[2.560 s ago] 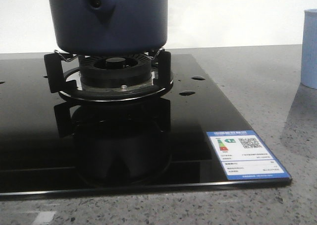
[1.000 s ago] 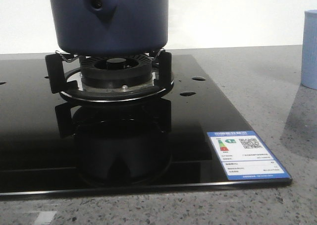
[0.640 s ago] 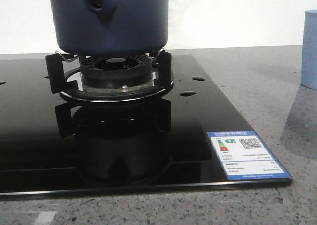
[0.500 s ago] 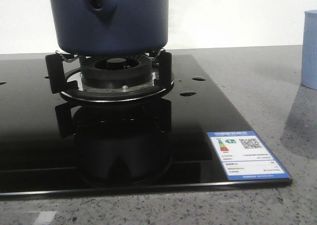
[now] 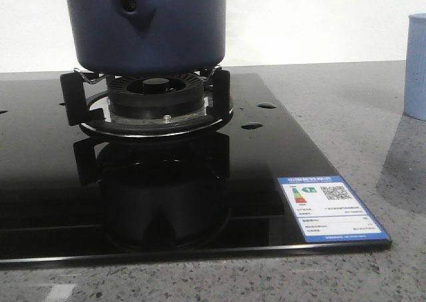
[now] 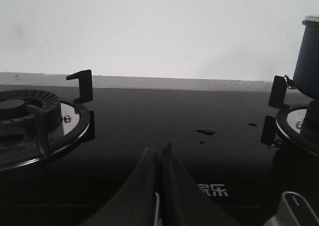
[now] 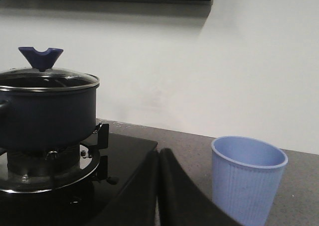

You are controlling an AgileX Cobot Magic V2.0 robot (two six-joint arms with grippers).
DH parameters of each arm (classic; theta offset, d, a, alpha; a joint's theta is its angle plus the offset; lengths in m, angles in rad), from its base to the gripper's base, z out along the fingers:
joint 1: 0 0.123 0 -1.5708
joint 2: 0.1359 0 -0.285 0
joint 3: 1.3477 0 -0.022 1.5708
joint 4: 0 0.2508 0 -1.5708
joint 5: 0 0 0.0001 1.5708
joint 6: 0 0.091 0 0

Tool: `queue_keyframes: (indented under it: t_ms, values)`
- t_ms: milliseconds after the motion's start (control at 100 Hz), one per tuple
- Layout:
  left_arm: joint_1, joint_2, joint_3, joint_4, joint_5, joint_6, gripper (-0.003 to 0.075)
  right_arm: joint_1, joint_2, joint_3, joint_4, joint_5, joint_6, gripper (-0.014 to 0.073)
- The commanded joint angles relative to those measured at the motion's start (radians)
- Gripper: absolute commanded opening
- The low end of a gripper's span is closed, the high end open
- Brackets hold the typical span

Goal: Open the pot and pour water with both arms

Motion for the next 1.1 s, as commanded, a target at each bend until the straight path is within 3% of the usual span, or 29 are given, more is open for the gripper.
queue_keyframes:
  t_ms: [0, 990, 1090]
  values:
    - [0.004, -0.028, 0.011, -0.006, -0.067, -0.017, -0.002, 0.002, 0.011, -0.024, 0.031, 0.01, 0.002, -0.0049]
    - [0.004, -0.028, 0.009, -0.013, -0.076, -0.017, -0.002, 0.002, 0.011, -0.024, 0.031, 0.046, 0.002, -0.0049]
    - [0.004, -0.028, 0.009, -0.013, -0.076, -0.017, -0.002, 0.002, 0.013, -0.009, 0.129, 0.025, -0.148, -0.0049]
